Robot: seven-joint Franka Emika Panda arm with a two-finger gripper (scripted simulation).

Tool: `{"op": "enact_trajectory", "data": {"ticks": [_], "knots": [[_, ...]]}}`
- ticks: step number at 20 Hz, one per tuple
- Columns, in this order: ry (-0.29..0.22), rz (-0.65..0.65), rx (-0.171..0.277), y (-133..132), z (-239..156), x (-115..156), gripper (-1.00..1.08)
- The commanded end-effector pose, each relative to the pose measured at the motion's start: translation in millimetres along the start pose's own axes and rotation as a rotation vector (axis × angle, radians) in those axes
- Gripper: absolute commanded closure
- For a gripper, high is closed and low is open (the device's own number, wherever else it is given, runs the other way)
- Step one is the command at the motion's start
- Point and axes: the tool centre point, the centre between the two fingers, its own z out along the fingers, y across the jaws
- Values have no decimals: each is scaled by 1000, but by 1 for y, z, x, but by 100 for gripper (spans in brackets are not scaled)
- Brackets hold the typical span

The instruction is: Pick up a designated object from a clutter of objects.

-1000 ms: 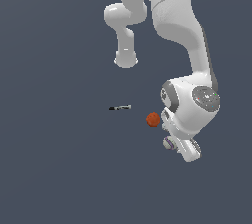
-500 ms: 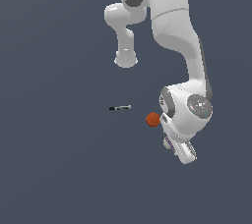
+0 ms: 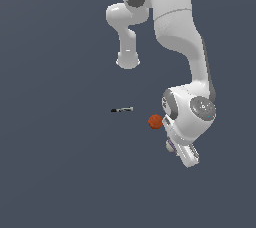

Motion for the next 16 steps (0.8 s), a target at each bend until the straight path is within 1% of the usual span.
{"op": "enact_trajectory", "data": {"ticks": [1,5,9,16], "knots": [[0,0,0,0,0,0,108],[0,0,0,1,-4,1,108],[0,0,0,3,-17,4,108],[0,0,0,10,-62,13,108]]}}
